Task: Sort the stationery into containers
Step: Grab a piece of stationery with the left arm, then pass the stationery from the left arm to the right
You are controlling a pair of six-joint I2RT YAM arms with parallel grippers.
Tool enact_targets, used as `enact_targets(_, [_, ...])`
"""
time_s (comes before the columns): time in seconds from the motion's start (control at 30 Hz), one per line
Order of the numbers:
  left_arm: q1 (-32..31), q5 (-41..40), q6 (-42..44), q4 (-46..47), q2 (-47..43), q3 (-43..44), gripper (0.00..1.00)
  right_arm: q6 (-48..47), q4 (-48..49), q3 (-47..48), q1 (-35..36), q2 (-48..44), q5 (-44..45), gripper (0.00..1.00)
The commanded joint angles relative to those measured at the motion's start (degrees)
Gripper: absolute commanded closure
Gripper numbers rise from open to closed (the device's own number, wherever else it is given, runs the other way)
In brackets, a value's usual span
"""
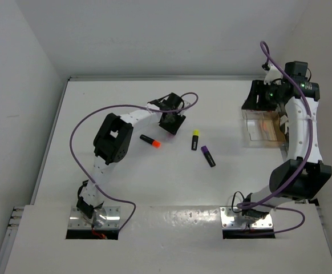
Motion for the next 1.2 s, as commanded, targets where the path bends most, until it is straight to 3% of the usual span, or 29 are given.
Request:
enact_targets(0.0, [-1.1,0.8,-0.8,0.1,0.5,2.6,0.5,1.4,0.3,1.4,-0.3,-1.3,-1.8,0.45])
enact_targets(0.1, [-1.4,0.9,-0.7,0.1,1.2,2.4,0.56,1.5,0.5,1.6,-0.2,-1.4,-2.1,0.45])
enact_targets(0.27, [-1.3,2.3,-0.1,0.1,0.5,1.5,0.81,3.8,2.2,0.3,-0.2,-2.6,-5.1,0.45])
enact_targets(0.37, [-0.5,6.1,-0.1,1.8,-4.2,-0.2,0.9,8.2,6.9,-4.5,-0.2,-4.6,-9.0,0.45])
enact_targets(0.6, [2.7,19.6,-5.6,9.2,-16.1,-0.7,0.97,26.7,28.3,-19.2,1.9,-12.7,-21.6,0.42])
enact_targets(0.83, [0.7,24.6,-12.5,15.2,-26.1,-5.6,0.98,42.8,47.2,-23.3,9.9,-14.6,-17.3,0.41])
enact_targets(1.17, [-0.1,27.7,-16.5,16.7,-28.8,-3.7,1.0,48.3,57.7,-22.8,19.8,-13.6,-12.7,0.41])
